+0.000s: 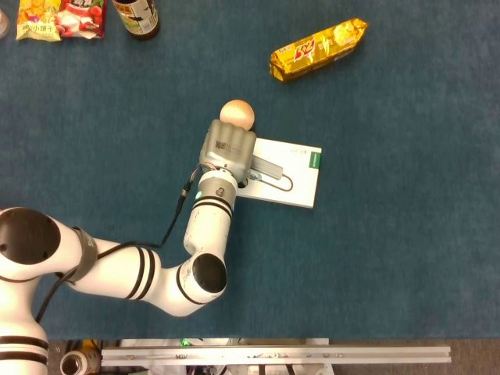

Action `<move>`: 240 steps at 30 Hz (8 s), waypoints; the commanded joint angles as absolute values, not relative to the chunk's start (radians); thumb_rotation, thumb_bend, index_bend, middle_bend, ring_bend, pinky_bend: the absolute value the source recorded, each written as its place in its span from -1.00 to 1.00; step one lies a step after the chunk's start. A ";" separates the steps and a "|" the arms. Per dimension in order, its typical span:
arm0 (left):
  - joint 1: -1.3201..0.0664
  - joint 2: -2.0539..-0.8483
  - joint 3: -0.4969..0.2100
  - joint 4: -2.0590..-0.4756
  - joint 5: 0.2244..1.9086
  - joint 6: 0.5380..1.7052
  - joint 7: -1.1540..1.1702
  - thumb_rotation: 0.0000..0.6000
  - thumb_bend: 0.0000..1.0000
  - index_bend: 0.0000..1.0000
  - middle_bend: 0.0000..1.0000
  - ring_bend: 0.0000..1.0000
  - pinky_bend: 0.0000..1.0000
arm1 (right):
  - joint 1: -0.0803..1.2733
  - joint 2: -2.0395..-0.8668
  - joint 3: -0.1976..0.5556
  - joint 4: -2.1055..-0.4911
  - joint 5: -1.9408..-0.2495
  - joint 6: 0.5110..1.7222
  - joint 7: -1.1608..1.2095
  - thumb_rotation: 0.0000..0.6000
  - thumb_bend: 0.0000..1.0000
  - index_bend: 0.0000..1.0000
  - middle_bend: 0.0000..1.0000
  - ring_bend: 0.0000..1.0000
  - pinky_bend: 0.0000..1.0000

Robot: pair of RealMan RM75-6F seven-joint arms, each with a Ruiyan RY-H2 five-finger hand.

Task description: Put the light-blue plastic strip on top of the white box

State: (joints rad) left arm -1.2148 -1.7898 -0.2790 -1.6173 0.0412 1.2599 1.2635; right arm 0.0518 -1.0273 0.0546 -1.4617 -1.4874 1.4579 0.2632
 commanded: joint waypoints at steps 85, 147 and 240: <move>-1.033 -1.677 -0.244 -1.831 0.406 1.329 1.018 0.60 -0.58 -0.45 0.84 0.82 0.93 | 0.043 -1.008 0.050 -1.472 -1.526 1.476 0.263 0.82 -0.46 -0.48 -0.16 -0.31 -0.25; -0.256 -1.224 0.004 -1.674 1.343 1.595 0.124 1.00 -0.53 -0.44 0.36 0.40 0.64 | 0.899 -1.232 0.146 -1.792 -1.047 0.581 -0.419 -0.74 1.00 -0.68 1.00 1.00 1.00; -0.155 -1.226 -0.103 -1.668 1.402 1.490 0.065 1.00 -0.53 -0.46 0.35 0.41 0.64 | 1.244 -1.468 -0.136 -1.783 -0.681 0.754 -0.613 -1.00 1.00 -0.50 1.00 1.00 1.00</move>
